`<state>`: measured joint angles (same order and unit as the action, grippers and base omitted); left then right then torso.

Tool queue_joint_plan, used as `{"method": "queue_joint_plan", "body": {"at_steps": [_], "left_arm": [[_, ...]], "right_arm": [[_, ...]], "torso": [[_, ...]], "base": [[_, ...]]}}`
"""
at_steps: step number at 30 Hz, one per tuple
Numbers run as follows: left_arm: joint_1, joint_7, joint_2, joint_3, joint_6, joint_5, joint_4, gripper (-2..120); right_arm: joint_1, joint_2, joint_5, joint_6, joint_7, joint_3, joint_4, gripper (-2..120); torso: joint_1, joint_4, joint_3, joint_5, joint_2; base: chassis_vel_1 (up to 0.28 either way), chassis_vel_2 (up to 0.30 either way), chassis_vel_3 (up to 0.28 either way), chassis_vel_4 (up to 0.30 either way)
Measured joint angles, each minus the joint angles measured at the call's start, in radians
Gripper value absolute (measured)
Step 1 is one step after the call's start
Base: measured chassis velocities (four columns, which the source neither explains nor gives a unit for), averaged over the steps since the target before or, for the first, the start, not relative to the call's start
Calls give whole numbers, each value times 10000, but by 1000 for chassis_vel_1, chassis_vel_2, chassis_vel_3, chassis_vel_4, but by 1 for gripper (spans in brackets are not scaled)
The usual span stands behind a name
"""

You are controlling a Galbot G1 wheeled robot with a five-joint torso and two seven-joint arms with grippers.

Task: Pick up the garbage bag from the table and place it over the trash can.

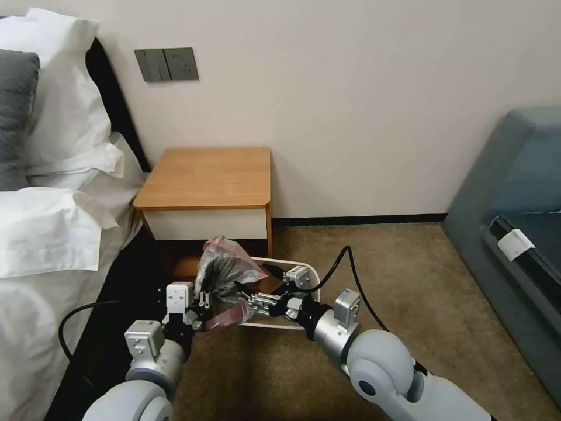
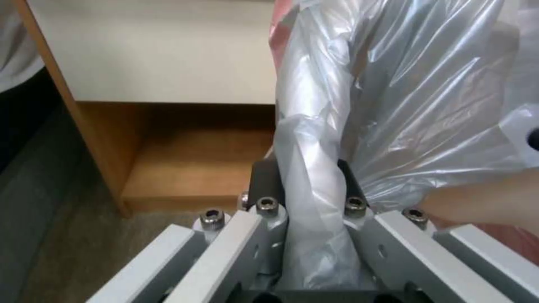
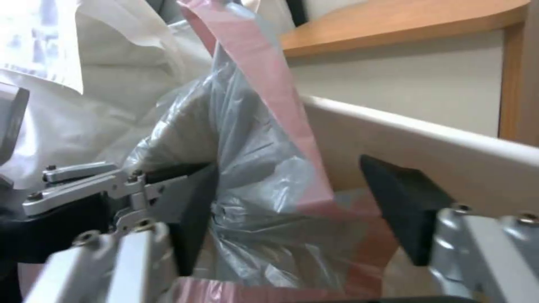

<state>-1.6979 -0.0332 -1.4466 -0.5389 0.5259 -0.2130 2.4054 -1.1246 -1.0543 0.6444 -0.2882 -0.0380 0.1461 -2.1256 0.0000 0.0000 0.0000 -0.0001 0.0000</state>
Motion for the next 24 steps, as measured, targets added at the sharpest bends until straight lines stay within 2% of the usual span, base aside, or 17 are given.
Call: {"method": "queue_joint_plan", "body": {"at_steps": [3,4,7,12,14,16,17,18,24], "left_arm": [[11,1,-7,-12,1,-9,0,5],[11,1,-7,-12,1,-9,0,5],[67,1,7,-60,1,-39,-18,5],[87,1,10,-73,4,-54,-34,5],[88,1,0,-72,4,-58,-48,5],[87,1,-3,-69,5,-58,-50,5],[88,1,-3,-69,5,-59,-59,5],[91,1,-3,-69,6,-61,-65,5],[100,1,7,-83,6,-62,-127,5]], "right_arm": [[34,-10,-62,13,15,39,30,53],[34,-10,-62,13,15,39,30,53],[-6,-18,-139,54,43,52,59,37],[-72,-44,-259,78,109,55,111,26],[-94,-52,-306,82,155,57,115,14],[-95,-57,-313,84,162,57,115,11],[-93,-60,-319,91,164,55,115,3],[-94,-62,-328,95,165,52,115,0],[-225,-67,-428,194,166,-16,29,0]], "torso": [[0,0,0,0,0],[0,0,0,0,0],[0,0,0,0,0],[0,0,0,1,0],[0,0,0,0,0],[0,0,0,1,0],[0,0,0,1,0],[0,0,0,1,0],[0,0,0,1,0]], "base": [[0,0,0,0],[0,0,0,0],[0,0,0,0],[0,0,0,0],[0,0,0,0],[0,0,0,0],[0,0,0,0],[0,0,0,0],[0,0,0,0]]}}
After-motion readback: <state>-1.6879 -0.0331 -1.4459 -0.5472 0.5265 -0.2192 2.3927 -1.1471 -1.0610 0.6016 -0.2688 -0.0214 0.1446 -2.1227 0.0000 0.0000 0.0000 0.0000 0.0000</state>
